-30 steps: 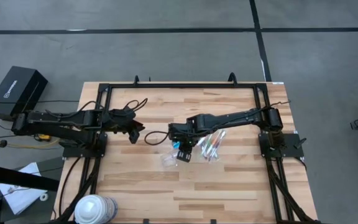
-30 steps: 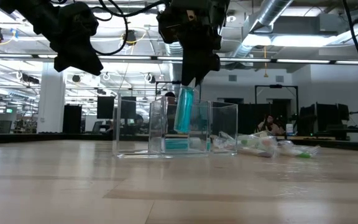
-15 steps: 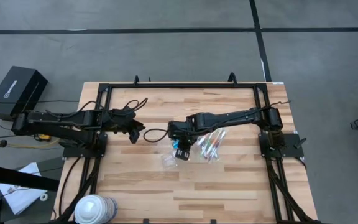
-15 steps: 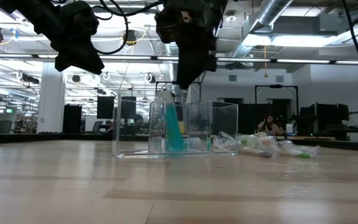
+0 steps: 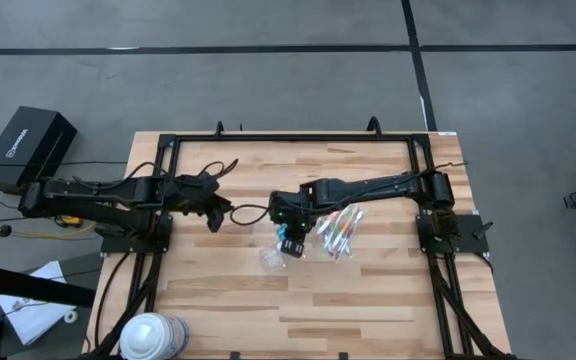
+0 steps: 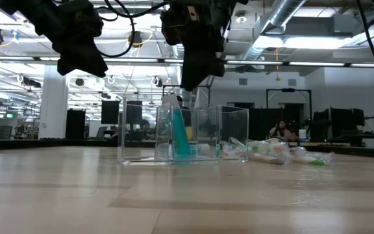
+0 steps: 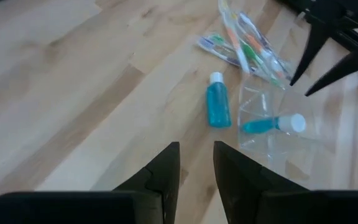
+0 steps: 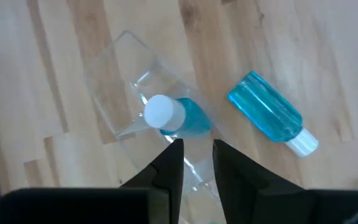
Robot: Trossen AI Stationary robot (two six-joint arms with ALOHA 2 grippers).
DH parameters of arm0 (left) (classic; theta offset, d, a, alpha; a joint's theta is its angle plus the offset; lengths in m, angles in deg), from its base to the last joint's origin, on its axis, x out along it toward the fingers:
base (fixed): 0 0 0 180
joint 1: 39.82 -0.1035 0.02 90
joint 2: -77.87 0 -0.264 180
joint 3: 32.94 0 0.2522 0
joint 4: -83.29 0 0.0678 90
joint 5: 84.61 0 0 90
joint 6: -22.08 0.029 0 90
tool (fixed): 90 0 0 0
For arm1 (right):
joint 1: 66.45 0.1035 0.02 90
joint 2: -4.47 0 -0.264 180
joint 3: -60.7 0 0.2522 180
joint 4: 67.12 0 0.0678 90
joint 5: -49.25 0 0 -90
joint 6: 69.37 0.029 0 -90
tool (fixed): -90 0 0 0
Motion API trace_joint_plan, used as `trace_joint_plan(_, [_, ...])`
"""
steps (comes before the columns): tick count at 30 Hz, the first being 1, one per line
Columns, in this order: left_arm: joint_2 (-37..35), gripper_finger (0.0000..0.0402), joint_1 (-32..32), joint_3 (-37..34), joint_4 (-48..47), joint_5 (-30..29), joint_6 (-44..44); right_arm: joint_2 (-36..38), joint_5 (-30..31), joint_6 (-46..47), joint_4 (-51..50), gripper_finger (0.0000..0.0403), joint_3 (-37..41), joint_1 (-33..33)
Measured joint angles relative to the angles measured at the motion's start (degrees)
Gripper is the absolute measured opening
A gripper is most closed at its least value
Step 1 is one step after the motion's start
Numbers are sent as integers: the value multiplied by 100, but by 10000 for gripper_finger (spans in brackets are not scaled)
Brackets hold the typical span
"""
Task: Pick & Place toothbrushing station
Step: Put the blue mouthwash into the transparent organizer
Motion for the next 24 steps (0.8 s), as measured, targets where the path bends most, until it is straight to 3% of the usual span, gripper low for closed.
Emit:
trace_joint_plan(4, [0,92,0,0,-6,132,-2,0,-268,24,229,60,-1,12])
trace_joint_plan(9, [2,92,0,0,-30,130,-2,0,-293,36,601,7,-2,98])
trace_joint_plan(24, [2,92,-2,-508,-16,263,-276,0,-442,60,806,0,-7,97])
